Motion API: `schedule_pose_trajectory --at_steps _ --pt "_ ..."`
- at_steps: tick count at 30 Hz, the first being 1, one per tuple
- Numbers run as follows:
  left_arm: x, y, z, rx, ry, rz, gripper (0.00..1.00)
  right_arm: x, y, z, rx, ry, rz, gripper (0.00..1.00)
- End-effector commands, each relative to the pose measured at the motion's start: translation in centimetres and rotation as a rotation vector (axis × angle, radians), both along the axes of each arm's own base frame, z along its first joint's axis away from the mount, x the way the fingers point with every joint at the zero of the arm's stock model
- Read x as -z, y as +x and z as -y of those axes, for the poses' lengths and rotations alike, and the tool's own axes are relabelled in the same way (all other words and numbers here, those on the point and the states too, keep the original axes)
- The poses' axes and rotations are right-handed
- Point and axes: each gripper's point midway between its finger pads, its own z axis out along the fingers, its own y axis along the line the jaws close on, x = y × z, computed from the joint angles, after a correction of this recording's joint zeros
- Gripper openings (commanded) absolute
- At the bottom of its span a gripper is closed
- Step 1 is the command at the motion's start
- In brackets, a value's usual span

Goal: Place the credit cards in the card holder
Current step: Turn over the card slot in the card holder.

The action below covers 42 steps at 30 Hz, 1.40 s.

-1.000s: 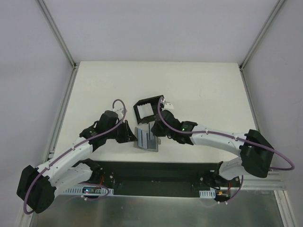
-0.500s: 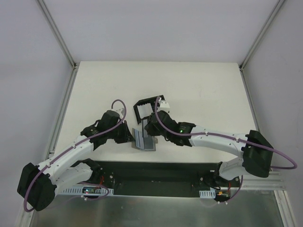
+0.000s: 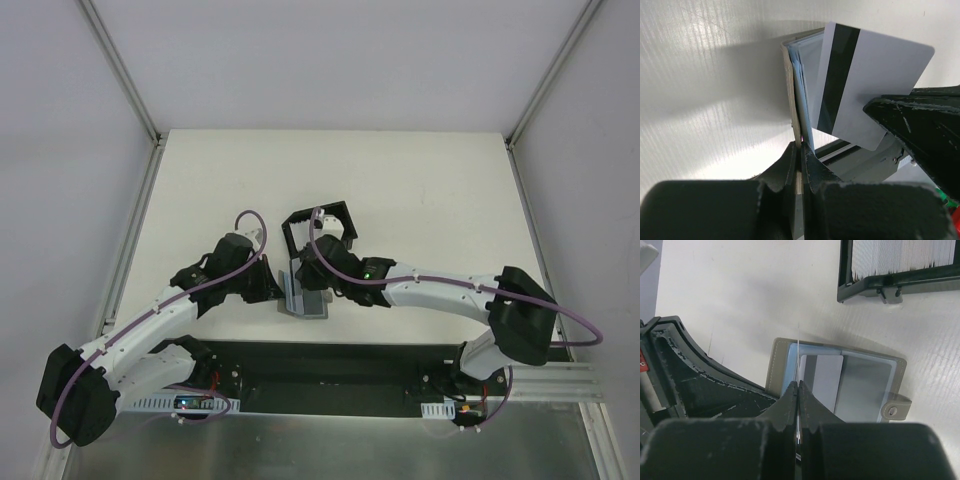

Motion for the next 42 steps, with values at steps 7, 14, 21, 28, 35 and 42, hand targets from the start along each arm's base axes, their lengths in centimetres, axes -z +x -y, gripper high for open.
schedule_pose_trajectory --at_steps 7,14,21,28,35,42 --pt "-0.6 0.4 0.1 -0.013 0.001 0.018 0.0 -3.6 0.3 -1.2 -0.016 0.082 0.06 0.0" --pt "-0.6 0.4 0.1 -0.016 0.001 0.02 0.0 -3.6 0.0 -1.5 -0.027 0.082 0.056 0.0" --pt "-0.6 0.5 0.1 -0.015 0.002 0.021 0.0 -3.6 -0.2 -1.9 -0.035 0.081 0.06 0.0" --pt "-0.3 0.4 -0.1 -0.021 0.011 0.015 0.0 -5.7 0.1 -1.6 -0.017 0.135 0.102 0.0" --pt "-0.5 0.6 -0.1 -0.031 0.011 0.023 0.0 -4.5 0.1 -1.9 -0.013 0.113 0.078 0.0" --pt "-0.4 0.6 -0.1 -0.03 0.012 0.023 0.0 -2.5 -0.1 -2.5 -0.026 0.091 0.047 0.0"
